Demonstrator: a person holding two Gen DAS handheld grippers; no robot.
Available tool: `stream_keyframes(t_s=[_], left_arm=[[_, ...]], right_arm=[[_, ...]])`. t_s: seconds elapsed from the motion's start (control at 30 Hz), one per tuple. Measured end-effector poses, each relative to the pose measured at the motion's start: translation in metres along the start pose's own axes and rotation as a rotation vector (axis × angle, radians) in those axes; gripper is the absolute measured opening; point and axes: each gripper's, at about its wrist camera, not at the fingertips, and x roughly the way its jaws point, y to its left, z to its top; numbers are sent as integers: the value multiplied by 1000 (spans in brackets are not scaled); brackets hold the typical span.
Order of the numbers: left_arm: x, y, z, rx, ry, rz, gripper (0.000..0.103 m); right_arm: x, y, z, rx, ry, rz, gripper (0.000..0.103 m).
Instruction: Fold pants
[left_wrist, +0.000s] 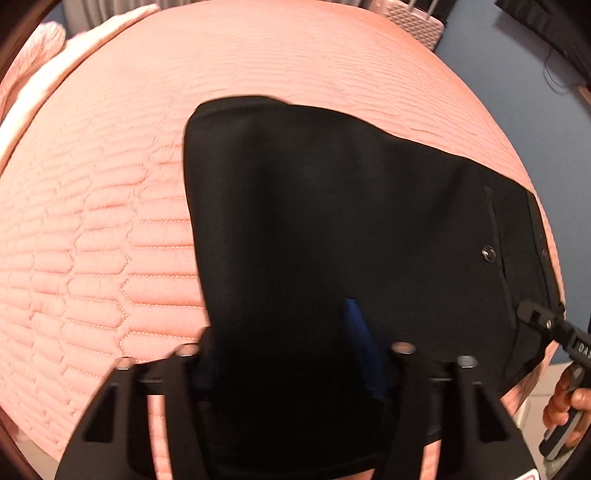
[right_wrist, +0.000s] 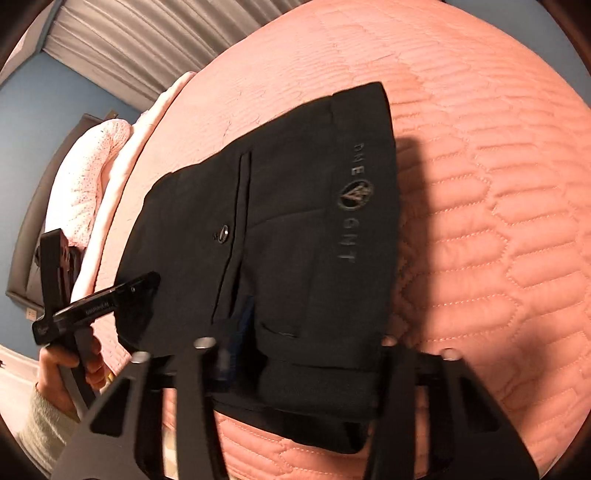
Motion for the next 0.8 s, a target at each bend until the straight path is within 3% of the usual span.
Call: stream_keyframes(t_s=[0.1,0.2,0.27,0.33,0.37,0.4,0.43,0.47,0.5,0.6,0.7,0.8], left_arm=[[-2,-10,3,31,-15,45,27],[-8,-5,2,-8,-32,15,19],[-8,2,1,-27,-30,-11,18],[-6,9,1,-49,-28,-27,20],[-4,14,-1,-58,-19,-43,23],[-6,21,-8,-72,-13,-58,33],[-3,28,-12,-116,-13,-83,41],[1,39,-11,-177,-25,-140,42],[4,49,-12,-223,-40,-189,41],[-2,60,-13,-252,-54,-260,18],[-14,62,-6,-243,-70,-257,16],[-38,66,8,-239,-141,-264,15]], right_arm=[[-6,8,1,-27,-10,-43,26],[-15,0,-4,-30,-13,-45,25],[-11,-7,-3,-17,3,-21,26],[-2,-20,-2,33,29,7,43],[1,-25,-2,49,33,26,51],[2,-27,-2,55,26,39,52],[2,-26,-1,43,21,38,51],[1,-26,-1,38,19,44,45],[-2,-26,0,40,14,52,33],[-19,-9,5,-43,-9,27,24],[-37,14,19,-96,-55,35,22],[-51,38,47,-153,-108,46,22]])
